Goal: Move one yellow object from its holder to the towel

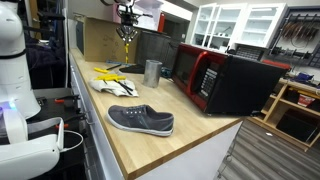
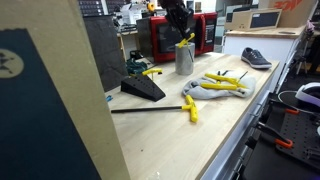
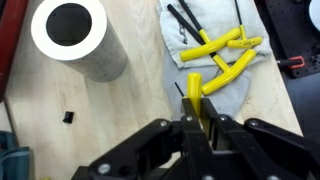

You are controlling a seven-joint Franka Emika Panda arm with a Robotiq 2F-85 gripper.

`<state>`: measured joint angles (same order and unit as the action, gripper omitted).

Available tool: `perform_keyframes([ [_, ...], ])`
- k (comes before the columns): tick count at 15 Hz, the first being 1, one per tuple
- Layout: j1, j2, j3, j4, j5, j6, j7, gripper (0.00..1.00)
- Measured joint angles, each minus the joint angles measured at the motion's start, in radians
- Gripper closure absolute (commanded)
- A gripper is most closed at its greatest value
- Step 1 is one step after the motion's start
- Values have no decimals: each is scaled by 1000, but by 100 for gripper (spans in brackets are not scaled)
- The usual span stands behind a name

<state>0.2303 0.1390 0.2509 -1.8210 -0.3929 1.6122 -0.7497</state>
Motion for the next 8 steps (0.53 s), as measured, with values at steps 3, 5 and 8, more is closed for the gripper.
perform_keyframes([
  [3, 12, -16, 7, -76, -27, -31, -59, 97],
  [5, 14, -29, 9, -139, -35, -35, -119, 97],
  [8, 14, -52, 9, -224, -35, -35, -255, 97],
])
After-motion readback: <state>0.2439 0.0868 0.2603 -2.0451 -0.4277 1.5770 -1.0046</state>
